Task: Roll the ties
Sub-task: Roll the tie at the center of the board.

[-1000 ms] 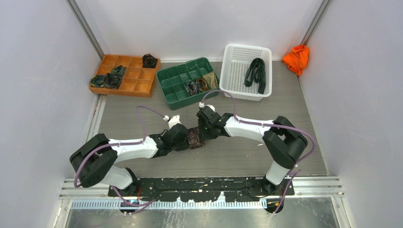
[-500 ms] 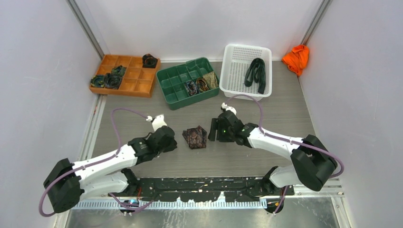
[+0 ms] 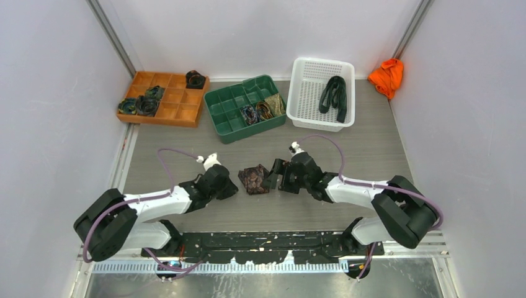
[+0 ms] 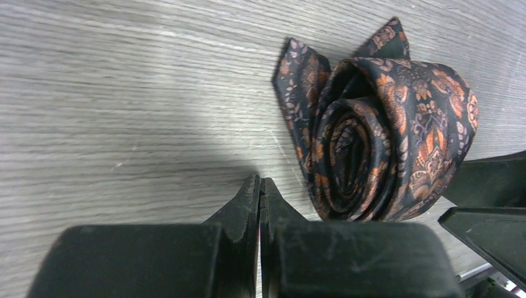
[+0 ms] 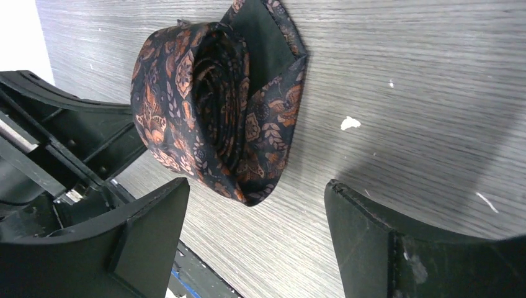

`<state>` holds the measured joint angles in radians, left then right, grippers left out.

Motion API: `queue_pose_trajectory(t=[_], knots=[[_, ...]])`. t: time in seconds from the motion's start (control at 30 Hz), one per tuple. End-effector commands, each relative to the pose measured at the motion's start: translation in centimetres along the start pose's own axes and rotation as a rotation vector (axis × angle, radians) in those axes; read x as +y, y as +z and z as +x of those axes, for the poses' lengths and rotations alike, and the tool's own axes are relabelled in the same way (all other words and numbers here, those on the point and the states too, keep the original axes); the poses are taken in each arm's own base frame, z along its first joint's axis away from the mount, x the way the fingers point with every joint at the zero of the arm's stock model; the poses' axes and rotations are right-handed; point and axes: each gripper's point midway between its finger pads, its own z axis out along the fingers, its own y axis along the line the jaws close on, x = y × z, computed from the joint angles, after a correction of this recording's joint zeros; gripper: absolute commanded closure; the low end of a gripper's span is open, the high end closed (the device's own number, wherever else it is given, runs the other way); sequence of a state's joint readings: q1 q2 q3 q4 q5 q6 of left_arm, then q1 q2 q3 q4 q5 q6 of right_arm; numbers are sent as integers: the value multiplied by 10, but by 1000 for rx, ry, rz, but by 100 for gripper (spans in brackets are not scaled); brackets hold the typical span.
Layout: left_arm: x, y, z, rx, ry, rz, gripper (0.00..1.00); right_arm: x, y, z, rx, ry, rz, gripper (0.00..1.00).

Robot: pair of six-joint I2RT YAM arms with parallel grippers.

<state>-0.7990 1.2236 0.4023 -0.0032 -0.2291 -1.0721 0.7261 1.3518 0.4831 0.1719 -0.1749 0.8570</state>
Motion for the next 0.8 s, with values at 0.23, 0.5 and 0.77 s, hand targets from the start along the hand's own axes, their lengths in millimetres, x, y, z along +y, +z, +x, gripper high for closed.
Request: queue_pose_trajectory(t=[0.23,0.5,0.77], knots=[[-27,21,-7,-13,20,108,100,4,34,-12,-23,39,-64,14],[-16,30,-6,15,36,90,100,7,60,-16,25,45,-86,15],[-8,39,-9,38,28,91,100,16,73,1,127,59,-166,21]])
